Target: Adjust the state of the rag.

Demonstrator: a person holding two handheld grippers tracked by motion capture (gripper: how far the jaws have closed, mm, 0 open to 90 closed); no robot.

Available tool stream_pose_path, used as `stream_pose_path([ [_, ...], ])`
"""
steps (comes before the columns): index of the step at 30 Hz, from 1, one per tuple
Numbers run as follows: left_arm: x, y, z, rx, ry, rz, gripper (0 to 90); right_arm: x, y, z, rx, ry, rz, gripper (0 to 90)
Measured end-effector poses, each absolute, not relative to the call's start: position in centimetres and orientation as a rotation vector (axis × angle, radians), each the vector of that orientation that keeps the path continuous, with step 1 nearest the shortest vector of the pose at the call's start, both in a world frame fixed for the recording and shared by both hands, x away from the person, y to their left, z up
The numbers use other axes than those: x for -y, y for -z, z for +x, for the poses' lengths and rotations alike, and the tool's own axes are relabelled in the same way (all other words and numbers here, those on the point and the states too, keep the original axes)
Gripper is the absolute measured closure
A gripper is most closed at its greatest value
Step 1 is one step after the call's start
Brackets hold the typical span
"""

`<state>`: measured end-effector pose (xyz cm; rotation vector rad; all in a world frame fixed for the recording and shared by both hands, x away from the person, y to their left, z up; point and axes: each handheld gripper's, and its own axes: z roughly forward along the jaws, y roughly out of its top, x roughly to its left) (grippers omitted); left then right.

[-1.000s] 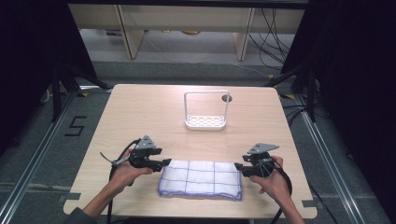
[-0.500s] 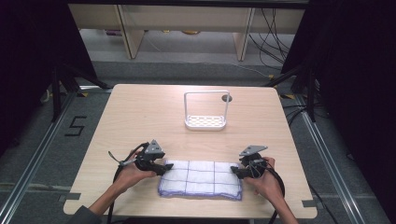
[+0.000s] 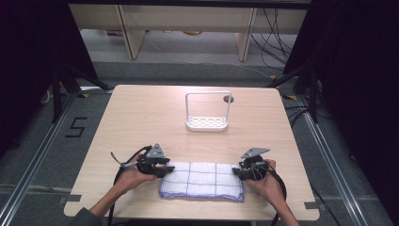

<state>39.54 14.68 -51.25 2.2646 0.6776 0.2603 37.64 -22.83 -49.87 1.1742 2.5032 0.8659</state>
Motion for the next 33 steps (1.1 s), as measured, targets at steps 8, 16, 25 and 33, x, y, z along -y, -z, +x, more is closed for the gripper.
stream_pose_path([
  [8, -14.5, 51.2, 39.2, -0.635, -0.252, 2.280, 78.0, 23.0, 49.9, 37.9, -2.537, -0.926, 1.157, 79.2],
  [16, -13.9, 50.6, 37.1, -0.594, -0.332, 2.344, 81.5, 22.6, 49.6, 38.6, -2.543, -0.913, 1.117, 83.5],
  [25, -14.5, 50.6, 34.1, -0.543, -0.328, 2.338, 81.6, 20.8, 49.2, 42.8, -2.578, -0.899, 1.034, 83.7],
  [33, -14.3, 50.9, 31.5, -0.532, -0.311, 2.315, 81.3, 18.1, 48.5, 46.8, -2.670, -0.909, 0.972, 83.6],
])
